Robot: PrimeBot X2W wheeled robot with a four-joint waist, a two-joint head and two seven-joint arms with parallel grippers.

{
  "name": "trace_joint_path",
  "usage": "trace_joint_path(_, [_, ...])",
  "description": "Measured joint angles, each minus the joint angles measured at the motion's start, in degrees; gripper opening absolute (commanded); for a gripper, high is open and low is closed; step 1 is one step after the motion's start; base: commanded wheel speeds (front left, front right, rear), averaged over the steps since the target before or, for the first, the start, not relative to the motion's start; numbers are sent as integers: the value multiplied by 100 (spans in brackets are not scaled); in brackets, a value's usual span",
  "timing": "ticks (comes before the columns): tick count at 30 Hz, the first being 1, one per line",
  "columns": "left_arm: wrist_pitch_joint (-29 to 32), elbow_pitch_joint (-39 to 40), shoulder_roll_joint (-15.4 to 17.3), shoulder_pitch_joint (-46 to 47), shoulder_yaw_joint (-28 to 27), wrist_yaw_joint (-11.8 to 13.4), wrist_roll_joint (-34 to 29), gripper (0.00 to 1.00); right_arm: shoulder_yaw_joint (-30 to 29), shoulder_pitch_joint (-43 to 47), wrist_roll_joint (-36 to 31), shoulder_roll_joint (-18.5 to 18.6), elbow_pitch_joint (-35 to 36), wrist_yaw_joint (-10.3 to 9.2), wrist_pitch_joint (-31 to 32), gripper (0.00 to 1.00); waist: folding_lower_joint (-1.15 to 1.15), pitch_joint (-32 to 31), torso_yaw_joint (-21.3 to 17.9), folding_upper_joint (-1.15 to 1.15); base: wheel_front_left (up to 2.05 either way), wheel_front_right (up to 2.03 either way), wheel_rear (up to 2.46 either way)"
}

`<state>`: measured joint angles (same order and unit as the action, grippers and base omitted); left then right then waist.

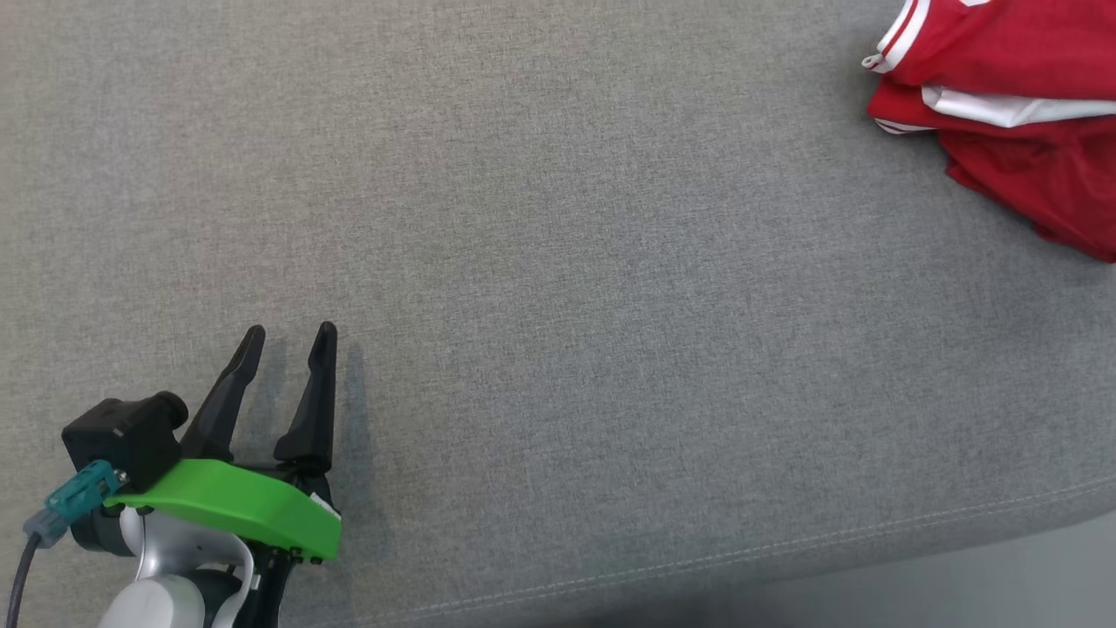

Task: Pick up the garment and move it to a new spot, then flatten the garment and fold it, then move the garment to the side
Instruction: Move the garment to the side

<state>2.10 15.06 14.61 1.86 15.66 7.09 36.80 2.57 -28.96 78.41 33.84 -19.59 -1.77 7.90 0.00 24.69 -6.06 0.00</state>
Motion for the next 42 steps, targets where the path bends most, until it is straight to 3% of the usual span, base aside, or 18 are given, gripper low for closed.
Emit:
trace_joint_path(1, [36, 22, 2, 0, -11, 0, -20, 100, -19, 24, 1, -27, -30, -16, -53, 4, 0, 25, -12, 0, 0, 0, 0])
trace_joint_path(5, [99, 63, 1, 1, -37, 0, -164, 100, -116, 83, 89, -221, -313, -53, -290, 48, 0, 124, -50, 0, 0, 0, 0])
trace_joint_path(6, [133, 63, -2, 4, -36, 0, -177, 100, -113, 147, 66, -254, -346, -96, -370, 82, 0, 145, -55, 0, 0, 0, 0])
trace_joint_path(7, [141, 65, -14, 12, -41, 0, -179, 100, -109, 242, 7, -368, -464, -135, -542, 100, 0, 176, -61, 0, 0, 0, 0])
trace_joint_path(11, [194, 87, -47, 18, -81, 0, -192, 100, -70, 264, -48, -541, -557, -131, -724, 100, 0, 204, -60, 0, 0, 0, 0])
trace_joint_path(19, [241, 89, -119, 20, -208, 1, -230, 100, -86, 236, -298, -534, -697, -113, -1166, 100, 0, 142, -99, 0, 0, 0, 0])
trace_joint_path(26, [319, 162, -211, 20, -208, 1, -271, 100, -179, 241, -549, -355, -1029, -294, -1452, 100, 0, 100, -137, 0, 0, 0, 0])
trace_joint_path(33, [409, 202, -226, 56, -178, 1, -290, 100, -48, 244, -733, -471, -1179, -296, -1673, 100, 0, 83, -75, 0, 0, 0, 0])
trace_joint_path(42, [425, 165, -343, 55, -168, 1, -307, 100, 88, 111, -1564, -46, -1144, -377, -2108, 100, 0, -24, 67, 0, 0, 0, 0])
